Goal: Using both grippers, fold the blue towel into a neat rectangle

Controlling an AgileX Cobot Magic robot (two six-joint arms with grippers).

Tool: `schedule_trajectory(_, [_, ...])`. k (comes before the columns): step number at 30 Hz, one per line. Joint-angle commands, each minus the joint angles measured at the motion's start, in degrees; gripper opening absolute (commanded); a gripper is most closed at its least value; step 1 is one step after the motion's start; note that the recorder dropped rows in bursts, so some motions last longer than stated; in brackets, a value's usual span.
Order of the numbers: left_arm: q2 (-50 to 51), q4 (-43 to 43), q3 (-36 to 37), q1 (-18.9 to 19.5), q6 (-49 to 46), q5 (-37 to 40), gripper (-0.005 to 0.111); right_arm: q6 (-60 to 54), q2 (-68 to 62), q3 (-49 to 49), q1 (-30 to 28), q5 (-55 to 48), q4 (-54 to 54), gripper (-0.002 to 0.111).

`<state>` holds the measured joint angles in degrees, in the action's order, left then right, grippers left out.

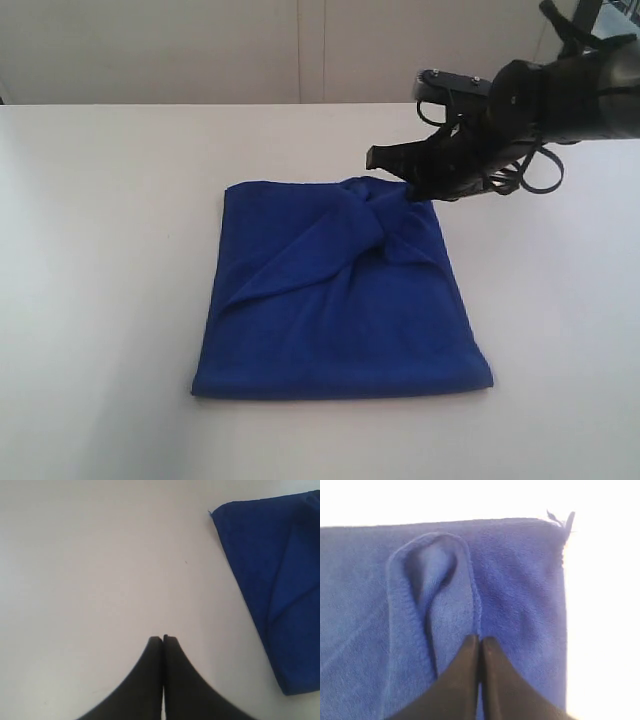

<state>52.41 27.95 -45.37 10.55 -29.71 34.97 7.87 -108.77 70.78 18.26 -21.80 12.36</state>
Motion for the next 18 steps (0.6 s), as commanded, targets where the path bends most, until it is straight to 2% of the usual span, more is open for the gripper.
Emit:
schedule_trajectory(1, [-0.4, 0.5, 0.2, 0.2, -0.2, 0.6, 0.0, -0.5, 0.7, 0.0, 0.0, -3.2, -2.8, 0.0])
schedule_trajectory(13, [-0.4, 0.5, 0.2, 0.2, -0.2, -4.1, 0.0, -1.8, 0.7, 0.0, 0.0, -3.6, 0.3, 0.0])
schedule_trajectory(18, [-0.4, 0.5, 0.2, 0.2, -0.2, -4.0, 0.0, -11.0, 1.0, 0.0, 0.0, -4.0, 14.6, 0.0])
